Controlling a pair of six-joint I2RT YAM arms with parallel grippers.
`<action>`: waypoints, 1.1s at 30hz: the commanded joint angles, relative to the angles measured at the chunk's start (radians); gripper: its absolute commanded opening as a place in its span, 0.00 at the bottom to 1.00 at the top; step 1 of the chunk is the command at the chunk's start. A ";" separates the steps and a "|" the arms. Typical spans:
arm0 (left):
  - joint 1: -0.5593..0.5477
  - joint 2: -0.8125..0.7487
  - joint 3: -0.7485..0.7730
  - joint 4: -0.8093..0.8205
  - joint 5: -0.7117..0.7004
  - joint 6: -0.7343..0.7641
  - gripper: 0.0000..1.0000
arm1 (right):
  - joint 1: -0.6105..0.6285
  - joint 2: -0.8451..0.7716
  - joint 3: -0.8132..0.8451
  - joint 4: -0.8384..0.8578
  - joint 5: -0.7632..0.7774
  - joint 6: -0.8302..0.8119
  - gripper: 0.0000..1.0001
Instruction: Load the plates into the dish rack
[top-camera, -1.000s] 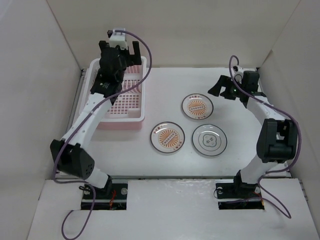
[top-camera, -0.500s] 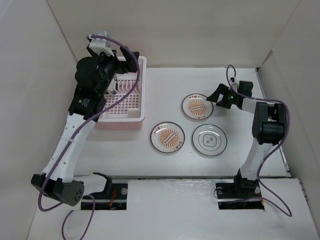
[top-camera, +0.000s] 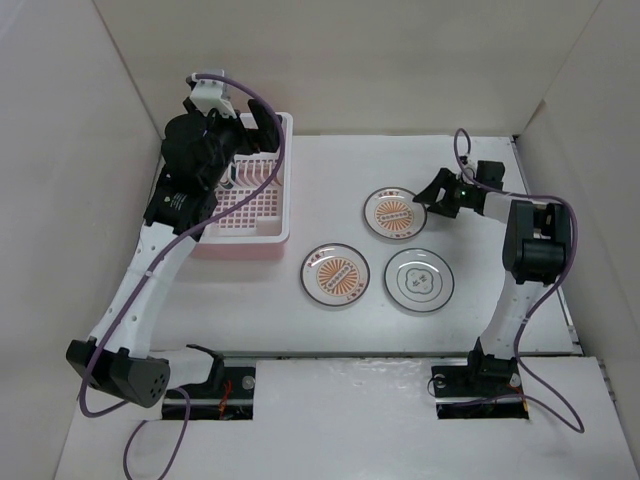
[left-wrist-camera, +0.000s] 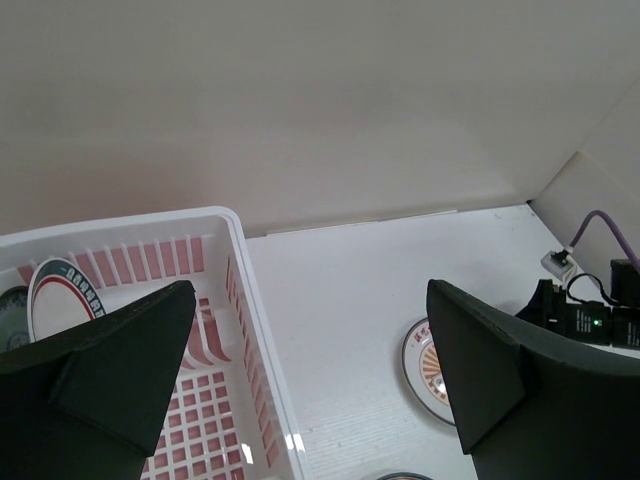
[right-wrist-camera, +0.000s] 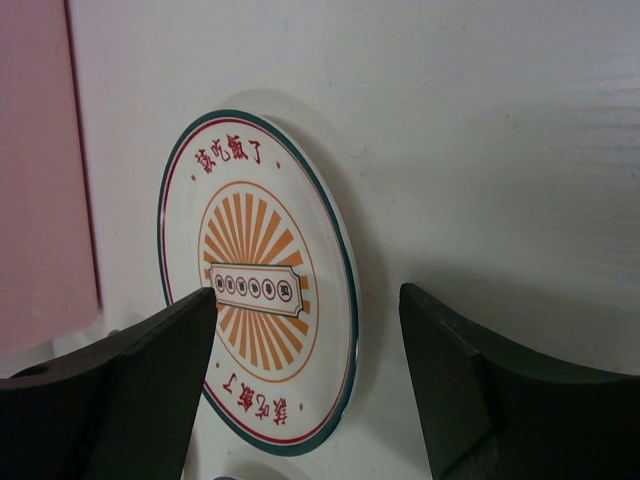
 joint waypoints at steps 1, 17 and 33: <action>-0.005 -0.011 -0.002 0.038 0.010 -0.004 1.00 | -0.001 0.026 0.032 -0.120 0.020 -0.030 0.78; -0.005 -0.020 -0.002 0.047 0.030 -0.004 1.00 | 0.017 0.031 0.074 -0.292 0.065 -0.091 0.62; -0.005 -0.011 -0.002 0.038 0.039 -0.004 1.00 | 0.017 0.071 0.152 -0.364 0.056 -0.111 0.30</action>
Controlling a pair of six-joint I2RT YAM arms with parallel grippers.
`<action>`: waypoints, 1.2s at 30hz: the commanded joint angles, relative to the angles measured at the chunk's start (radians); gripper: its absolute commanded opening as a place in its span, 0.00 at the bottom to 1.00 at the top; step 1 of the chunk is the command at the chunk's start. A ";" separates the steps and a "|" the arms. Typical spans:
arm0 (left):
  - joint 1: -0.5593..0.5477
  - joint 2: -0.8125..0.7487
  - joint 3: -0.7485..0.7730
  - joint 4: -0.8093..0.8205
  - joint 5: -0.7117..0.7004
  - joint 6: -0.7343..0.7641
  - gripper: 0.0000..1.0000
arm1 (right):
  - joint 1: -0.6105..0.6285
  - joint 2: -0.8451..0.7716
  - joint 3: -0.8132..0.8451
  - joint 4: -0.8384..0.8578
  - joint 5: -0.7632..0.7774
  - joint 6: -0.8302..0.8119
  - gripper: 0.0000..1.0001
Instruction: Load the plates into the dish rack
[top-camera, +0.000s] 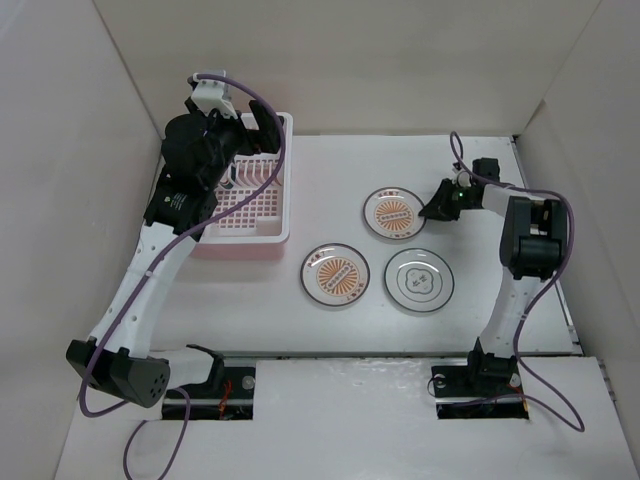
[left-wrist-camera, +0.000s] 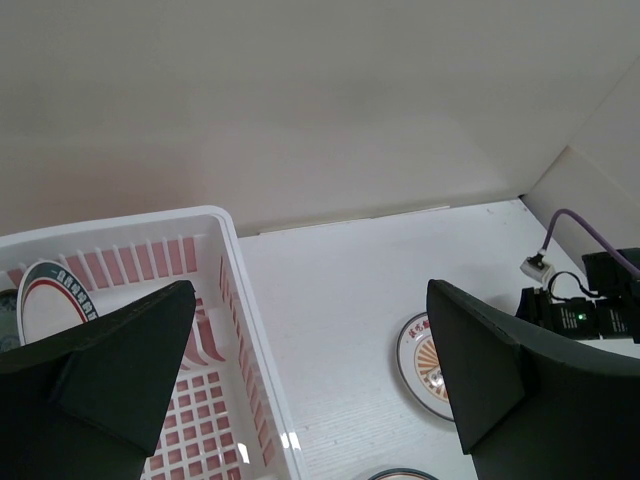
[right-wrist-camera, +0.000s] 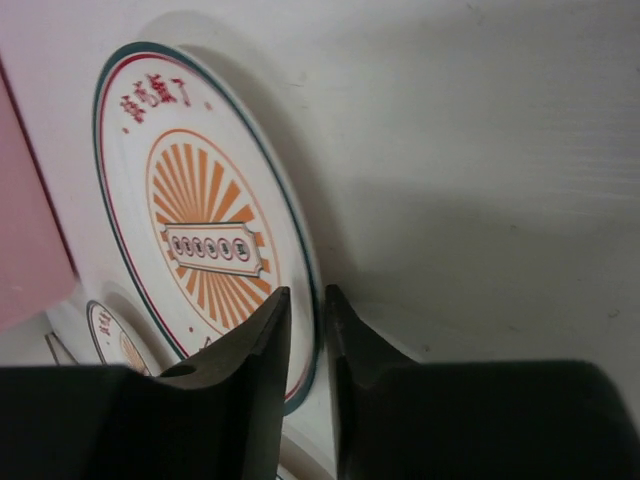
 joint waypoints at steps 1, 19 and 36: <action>-0.005 -0.020 -0.001 0.038 0.007 -0.005 1.00 | 0.010 0.030 0.029 -0.046 0.018 -0.028 0.23; -0.005 0.073 -0.027 0.071 0.125 -0.031 1.00 | 0.010 -0.154 -0.040 0.364 -0.199 0.303 0.00; -0.080 0.205 -0.081 0.196 0.311 -0.092 1.00 | 0.201 -0.417 0.020 0.474 -0.278 0.288 0.00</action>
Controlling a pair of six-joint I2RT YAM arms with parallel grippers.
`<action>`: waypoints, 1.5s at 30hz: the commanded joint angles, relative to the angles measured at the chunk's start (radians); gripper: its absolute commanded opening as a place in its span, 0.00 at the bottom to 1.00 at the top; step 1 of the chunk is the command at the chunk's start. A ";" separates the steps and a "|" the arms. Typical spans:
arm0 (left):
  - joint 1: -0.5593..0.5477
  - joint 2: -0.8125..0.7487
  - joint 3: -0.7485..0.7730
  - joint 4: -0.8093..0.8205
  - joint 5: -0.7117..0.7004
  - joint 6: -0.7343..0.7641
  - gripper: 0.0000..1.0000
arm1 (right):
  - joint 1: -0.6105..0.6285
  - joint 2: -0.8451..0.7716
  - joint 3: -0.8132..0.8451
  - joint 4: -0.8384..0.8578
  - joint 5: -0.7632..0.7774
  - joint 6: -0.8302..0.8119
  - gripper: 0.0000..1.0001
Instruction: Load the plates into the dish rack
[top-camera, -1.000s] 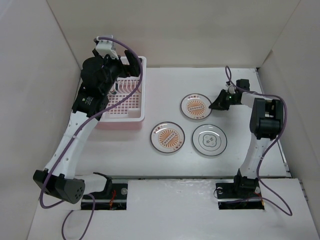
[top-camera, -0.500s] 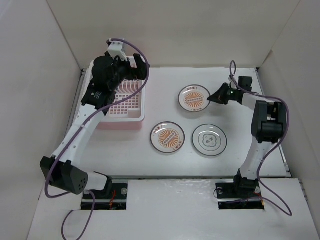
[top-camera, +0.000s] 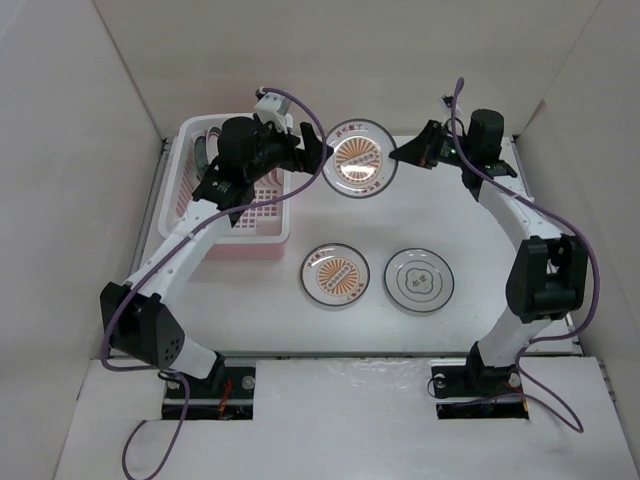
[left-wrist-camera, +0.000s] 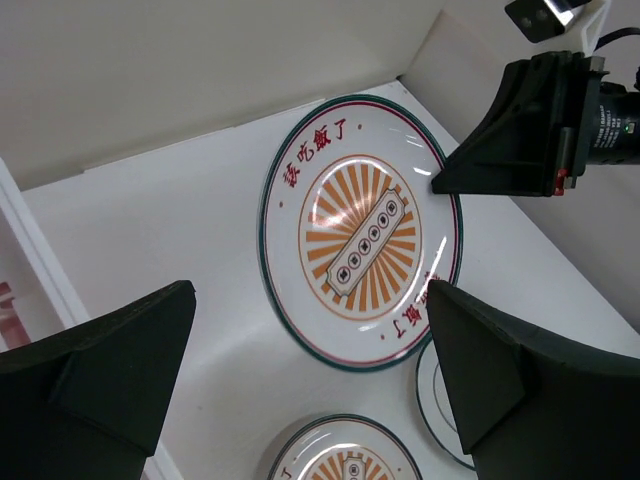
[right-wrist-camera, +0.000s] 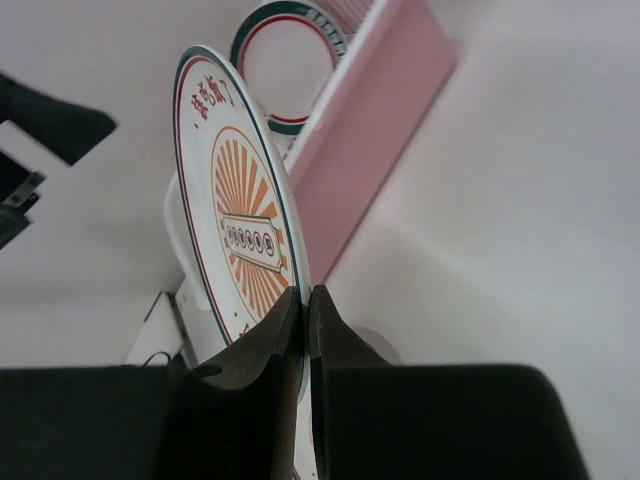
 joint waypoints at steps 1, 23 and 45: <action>-0.002 0.006 -0.013 0.072 0.038 -0.024 1.00 | 0.025 -0.049 -0.016 0.166 -0.087 0.042 0.00; -0.002 0.039 -0.044 0.184 0.234 -0.087 0.00 | 0.102 -0.068 -0.048 0.360 -0.191 0.151 0.63; 0.099 -0.137 -0.249 0.512 -0.734 0.543 0.00 | 0.173 -0.030 -0.082 -0.092 0.232 -0.214 1.00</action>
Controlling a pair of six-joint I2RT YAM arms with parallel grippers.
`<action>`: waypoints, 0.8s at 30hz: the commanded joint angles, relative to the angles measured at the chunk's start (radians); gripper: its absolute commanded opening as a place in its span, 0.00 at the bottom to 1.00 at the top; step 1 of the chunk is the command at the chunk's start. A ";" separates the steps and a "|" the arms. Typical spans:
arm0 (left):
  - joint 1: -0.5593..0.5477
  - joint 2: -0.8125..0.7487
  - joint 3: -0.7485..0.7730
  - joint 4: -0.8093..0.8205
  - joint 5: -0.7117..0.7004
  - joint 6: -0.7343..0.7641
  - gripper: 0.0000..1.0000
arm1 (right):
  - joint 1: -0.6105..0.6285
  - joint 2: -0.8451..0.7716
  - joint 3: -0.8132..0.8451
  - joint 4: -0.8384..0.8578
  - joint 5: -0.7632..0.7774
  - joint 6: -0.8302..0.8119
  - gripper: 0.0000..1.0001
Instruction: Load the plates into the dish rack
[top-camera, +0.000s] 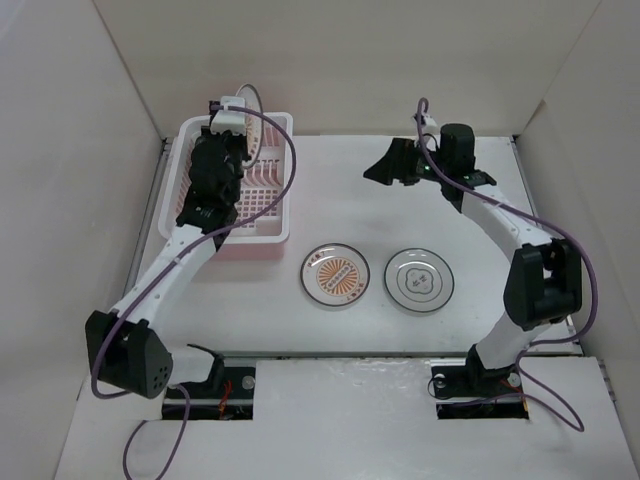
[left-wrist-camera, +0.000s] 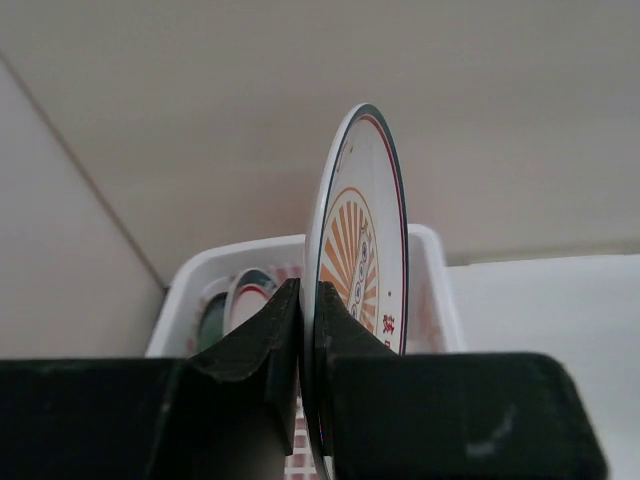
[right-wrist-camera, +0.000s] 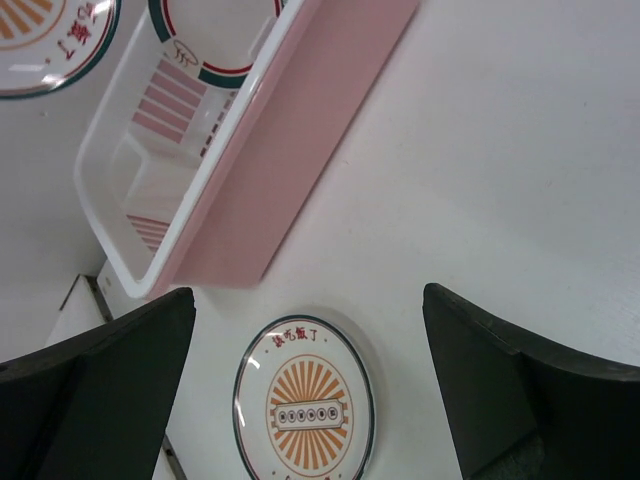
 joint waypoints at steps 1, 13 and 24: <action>0.042 0.049 -0.027 0.214 -0.107 0.128 0.00 | 0.028 0.017 -0.002 -0.025 0.033 -0.053 1.00; 0.085 0.250 -0.086 0.438 -0.172 0.203 0.00 | 0.084 -0.001 -0.012 -0.046 0.053 -0.101 1.00; 0.124 0.353 -0.112 0.496 -0.163 0.229 0.00 | 0.114 -0.001 -0.012 -0.046 0.053 -0.119 1.00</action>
